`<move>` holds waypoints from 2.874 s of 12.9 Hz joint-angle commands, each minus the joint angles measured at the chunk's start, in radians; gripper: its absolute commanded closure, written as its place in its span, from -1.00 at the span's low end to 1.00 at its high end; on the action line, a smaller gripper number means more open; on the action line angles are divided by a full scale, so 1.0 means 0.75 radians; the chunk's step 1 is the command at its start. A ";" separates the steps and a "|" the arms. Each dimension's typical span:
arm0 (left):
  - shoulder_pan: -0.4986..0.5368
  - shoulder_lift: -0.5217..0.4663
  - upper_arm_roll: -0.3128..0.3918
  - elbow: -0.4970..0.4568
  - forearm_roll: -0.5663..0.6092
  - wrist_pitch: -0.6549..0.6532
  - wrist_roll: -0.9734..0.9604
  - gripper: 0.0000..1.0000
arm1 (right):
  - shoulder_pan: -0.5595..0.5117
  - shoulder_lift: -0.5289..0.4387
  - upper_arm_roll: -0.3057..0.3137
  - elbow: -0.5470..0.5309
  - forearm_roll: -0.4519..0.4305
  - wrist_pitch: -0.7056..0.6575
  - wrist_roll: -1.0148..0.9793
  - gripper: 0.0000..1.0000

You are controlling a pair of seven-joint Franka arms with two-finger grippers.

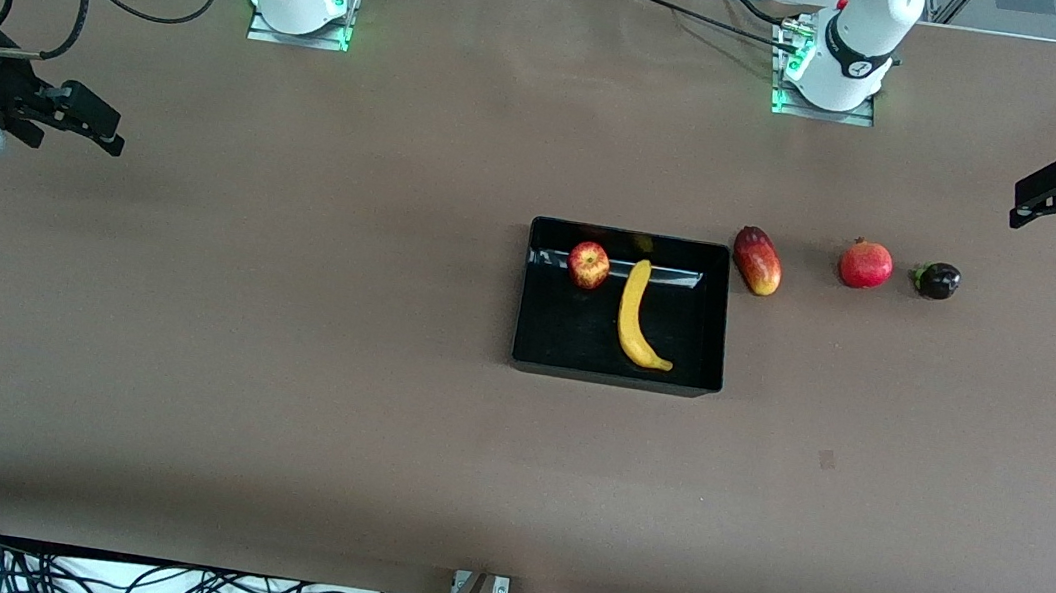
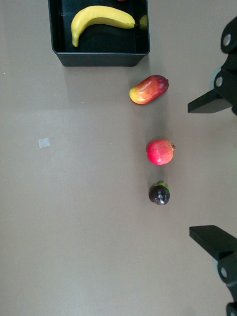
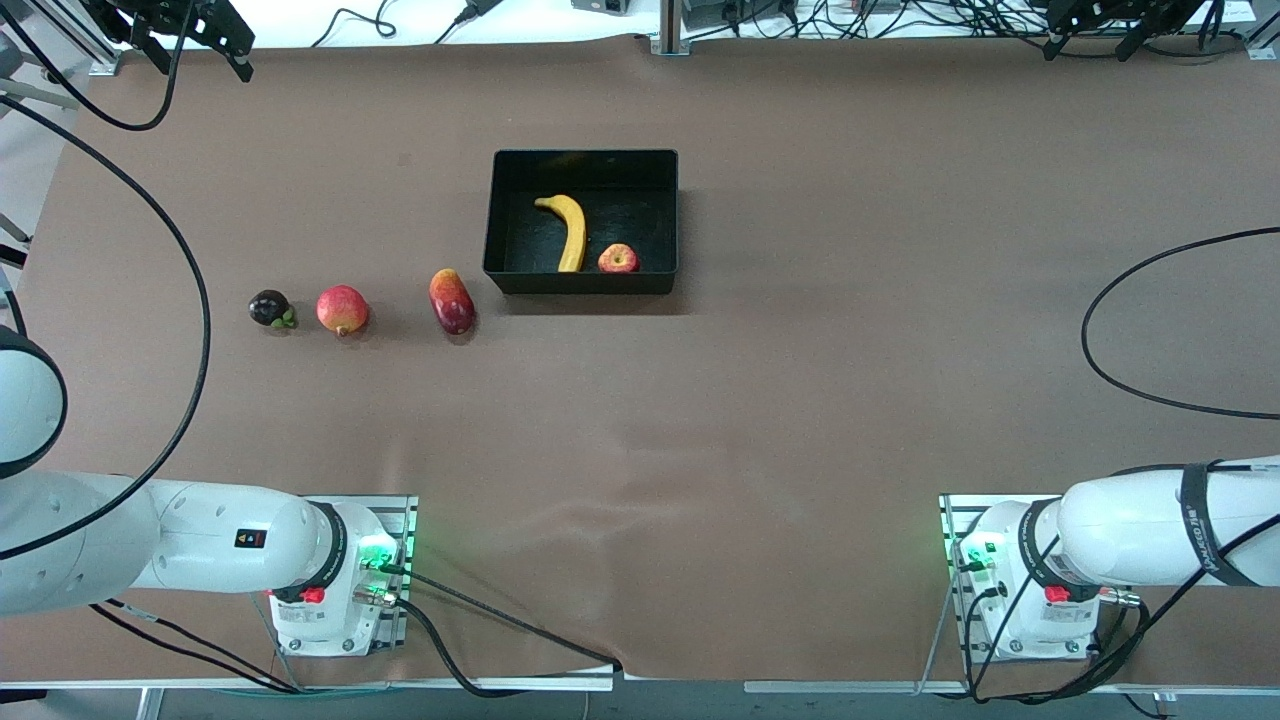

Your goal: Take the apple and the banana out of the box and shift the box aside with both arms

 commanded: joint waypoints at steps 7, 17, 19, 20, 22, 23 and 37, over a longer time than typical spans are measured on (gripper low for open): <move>-0.005 0.002 0.009 0.013 -0.037 0.004 -0.019 -1.00 | -0.009 0.008 0.009 0.022 -0.011 -0.004 0.004 -1.00; -0.005 0.002 0.009 0.013 -0.037 0.004 -0.019 -1.00 | -0.011 0.006 0.009 0.020 -0.007 -0.008 0.002 -1.00; -0.005 0.002 0.009 0.013 -0.037 0.004 -0.019 -1.00 | -0.015 0.008 0.009 0.022 -0.003 0.002 -0.008 -1.00; -0.005 0.002 0.009 0.013 -0.037 0.004 -0.019 -1.00 | -0.011 0.006 0.009 0.020 -0.003 -0.006 -0.006 -1.00; -0.005 0.004 0.009 0.013 -0.039 0.004 -0.021 -1.00 | -0.017 0.010 0.007 0.022 -0.001 0.004 -0.012 -1.00; -0.005 0.004 0.007 0.013 -0.039 0.004 -0.021 -1.00 | -0.017 0.010 0.007 0.022 -0.001 0.005 -0.012 -1.00; -0.091 0.237 -0.187 0.006 -0.029 0.239 -0.953 -1.00 | -0.011 0.012 0.009 0.022 0.003 0.031 -0.012 -1.00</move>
